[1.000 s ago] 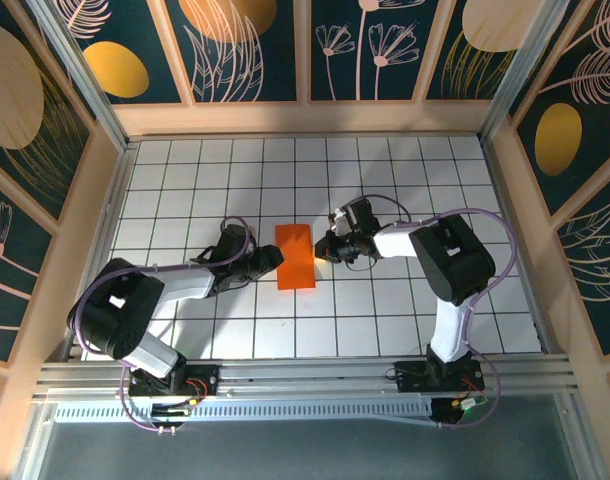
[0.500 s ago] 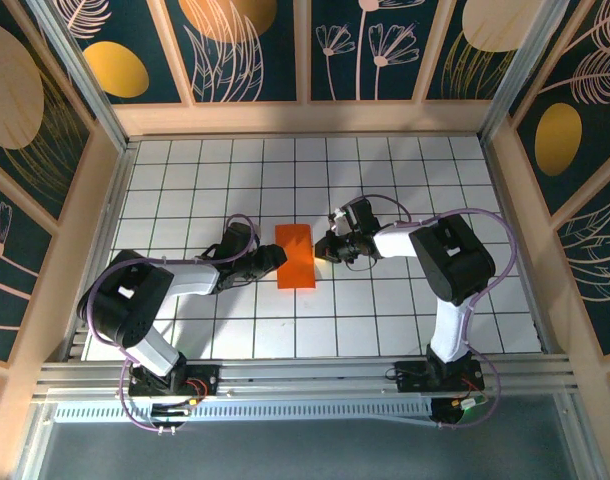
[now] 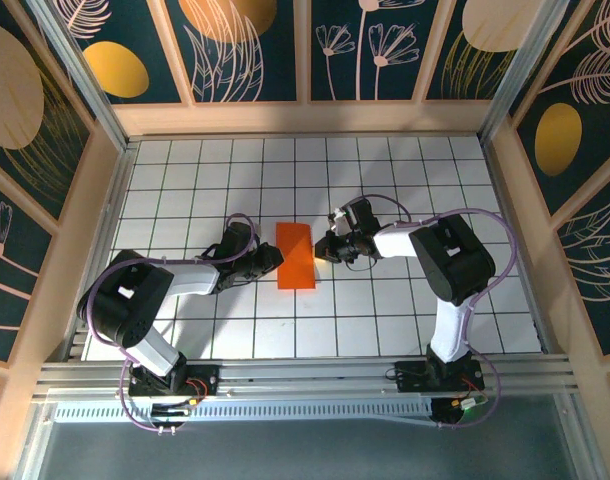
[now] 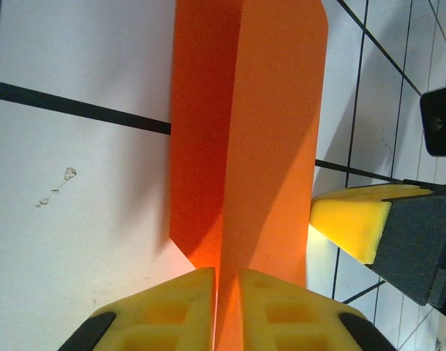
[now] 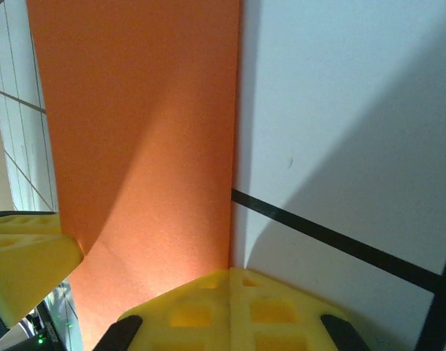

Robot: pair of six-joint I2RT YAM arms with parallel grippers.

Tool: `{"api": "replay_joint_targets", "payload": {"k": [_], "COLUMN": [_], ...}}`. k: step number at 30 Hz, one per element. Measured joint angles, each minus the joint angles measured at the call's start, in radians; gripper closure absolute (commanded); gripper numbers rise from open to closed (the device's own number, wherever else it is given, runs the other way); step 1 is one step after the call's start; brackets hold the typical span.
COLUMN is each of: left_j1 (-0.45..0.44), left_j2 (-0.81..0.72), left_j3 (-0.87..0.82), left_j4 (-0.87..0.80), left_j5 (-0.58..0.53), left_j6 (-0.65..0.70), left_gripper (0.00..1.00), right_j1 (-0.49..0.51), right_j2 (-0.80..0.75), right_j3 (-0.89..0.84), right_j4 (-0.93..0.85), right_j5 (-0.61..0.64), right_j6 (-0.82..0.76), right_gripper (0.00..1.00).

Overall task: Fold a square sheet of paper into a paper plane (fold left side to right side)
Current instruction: Third fold the triangle at the center of the table.

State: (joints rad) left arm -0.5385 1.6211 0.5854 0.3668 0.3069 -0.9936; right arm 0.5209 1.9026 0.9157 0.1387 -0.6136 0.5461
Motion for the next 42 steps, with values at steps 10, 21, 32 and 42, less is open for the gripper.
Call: {"api": "replay_joint_targets", "payload": {"k": [10, 21, 32, 42], "left_j1": [0.000, -0.004, -0.011, -0.018], "left_j2": [-0.028, -0.026, 0.007, 0.007], "left_j3": [0.000, 0.037, 0.069, 0.069], "left_j4": [0.001, 0.003, -0.006, -0.012], "left_j5": [0.002, 0.026, 0.032, 0.034], "left_j6": [-0.014, -0.067, -0.078, -0.078], "left_gripper": [1.00, 1.00, 1.00, 1.00], "right_j1": [-0.018, 0.035, 0.507, 0.651], "right_j2": [-0.096, -0.547, -0.647, -0.468], "right_j3": [-0.017, -0.281, -0.426, -0.415], "right_j4": [-0.024, 0.004, 0.103, 0.127], "right_j5": [0.129, 0.364, 0.721, 0.966], "right_j6": [-0.086, -0.289, -0.445, -0.571], "right_gripper": [0.65, 0.34, 0.22, 0.12]}}
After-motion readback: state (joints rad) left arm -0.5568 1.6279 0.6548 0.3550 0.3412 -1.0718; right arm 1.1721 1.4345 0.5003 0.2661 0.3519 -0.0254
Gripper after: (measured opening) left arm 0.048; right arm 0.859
